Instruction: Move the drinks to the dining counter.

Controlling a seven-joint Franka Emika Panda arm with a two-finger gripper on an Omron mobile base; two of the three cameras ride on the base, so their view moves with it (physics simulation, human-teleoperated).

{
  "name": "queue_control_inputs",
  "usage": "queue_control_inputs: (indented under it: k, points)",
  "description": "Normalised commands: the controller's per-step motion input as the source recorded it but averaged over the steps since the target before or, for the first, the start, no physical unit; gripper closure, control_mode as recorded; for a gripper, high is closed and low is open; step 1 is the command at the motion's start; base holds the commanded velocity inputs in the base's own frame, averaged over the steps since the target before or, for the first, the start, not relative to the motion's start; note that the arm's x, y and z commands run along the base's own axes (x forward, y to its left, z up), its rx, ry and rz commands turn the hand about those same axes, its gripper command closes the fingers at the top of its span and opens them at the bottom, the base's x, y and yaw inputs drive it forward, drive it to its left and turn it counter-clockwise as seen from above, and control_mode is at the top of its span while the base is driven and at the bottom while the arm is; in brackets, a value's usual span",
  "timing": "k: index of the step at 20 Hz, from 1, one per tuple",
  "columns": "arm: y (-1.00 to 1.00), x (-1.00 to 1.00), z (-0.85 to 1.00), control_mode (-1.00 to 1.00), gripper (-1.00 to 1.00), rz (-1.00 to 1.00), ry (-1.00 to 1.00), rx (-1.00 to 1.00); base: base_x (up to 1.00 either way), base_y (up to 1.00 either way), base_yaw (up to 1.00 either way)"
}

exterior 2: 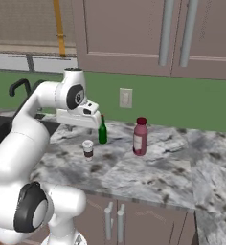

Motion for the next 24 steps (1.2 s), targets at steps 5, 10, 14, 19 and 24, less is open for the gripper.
queue_control_inputs:
  k: [5, 10, 14, 19, 24]
  points:
    - [0.0, 0.33, -0.46, -1.0, -1.0, 0.0, 0.0, 0.0, 0.0, 0.0, 0.0]
    - [0.0, 0.29, -0.34, -1.0, -1.0, 0.0, 0.0, 0.0, 0.0, 0.0, 0.0]
    - [0.0, 0.3, -0.36, -1.0, -1.0, 0.0, 0.0, 0.0, 0.0, 0.0, 0.0]
    - [0.02, 0.41, -0.32, -1.0, -1.0, 0.0, 0.0, 0.0, 0.0, 0.0, 0.0]
    - [0.0, 0.31, -0.3, -1.0, -1.0, 0.0, 0.0, 0.0, 0.0, 0.0, 0.0]
